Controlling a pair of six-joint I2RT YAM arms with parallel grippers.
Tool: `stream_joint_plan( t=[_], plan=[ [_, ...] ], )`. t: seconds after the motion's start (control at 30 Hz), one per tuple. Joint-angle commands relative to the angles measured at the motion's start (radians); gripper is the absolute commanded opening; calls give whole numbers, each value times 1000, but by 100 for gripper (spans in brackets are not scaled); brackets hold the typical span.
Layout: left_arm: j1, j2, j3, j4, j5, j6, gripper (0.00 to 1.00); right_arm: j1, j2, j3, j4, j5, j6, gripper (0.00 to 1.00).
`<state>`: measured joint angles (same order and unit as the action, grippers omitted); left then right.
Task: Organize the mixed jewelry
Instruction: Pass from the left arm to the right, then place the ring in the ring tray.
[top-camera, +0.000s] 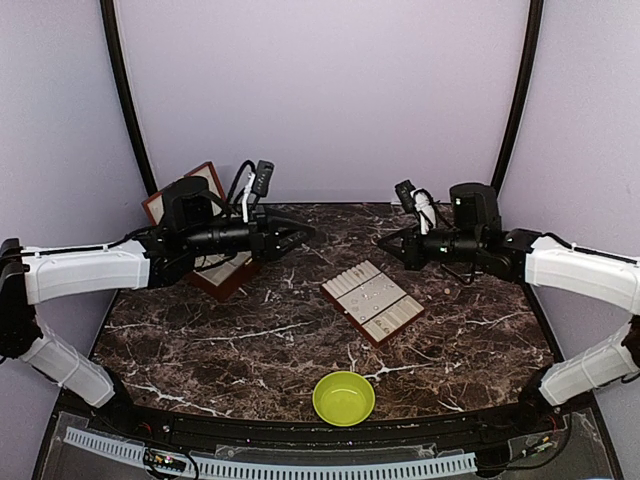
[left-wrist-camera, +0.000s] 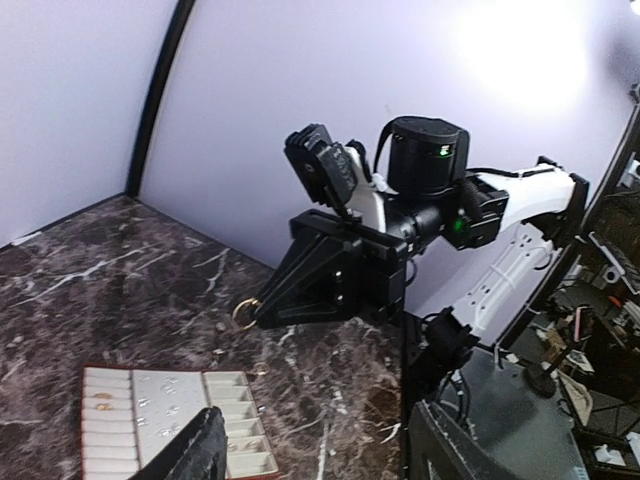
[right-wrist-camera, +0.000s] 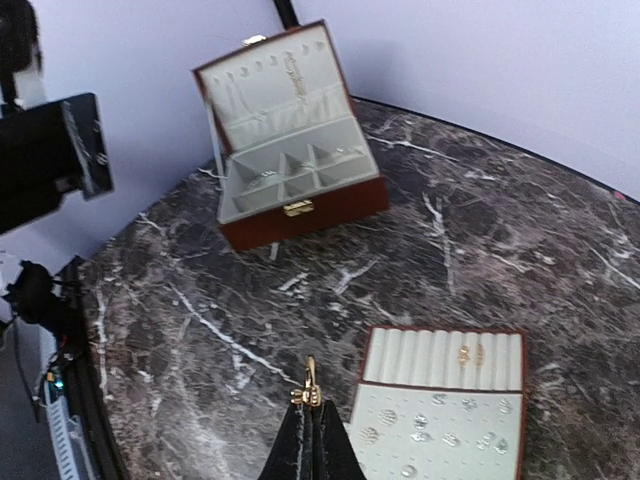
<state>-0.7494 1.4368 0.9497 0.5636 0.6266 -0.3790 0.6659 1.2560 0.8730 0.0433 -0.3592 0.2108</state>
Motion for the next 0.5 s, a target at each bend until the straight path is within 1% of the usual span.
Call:
stream_joint_plan(
  t=[0.0,0.1,0.17,0.27,0.47],
  plan=[
    [76,-91,17,-230,-5,106,66,-26,77,96,-216,172,-118,0],
    [129,-142,36,-343,-17,182,68,-44,149,161,-273,207,-154,0],
    [162,-166,40,-387,-30,213,68,-58,208,205,-306,223,-178,0],
    [215,-192,26,-409,-39,240,68,-79,298,271,-343,221,-203,0],
    [233,-233,-8,-453,-123,332,68,-107,470,396,-381,203,-257,0]
  ],
)
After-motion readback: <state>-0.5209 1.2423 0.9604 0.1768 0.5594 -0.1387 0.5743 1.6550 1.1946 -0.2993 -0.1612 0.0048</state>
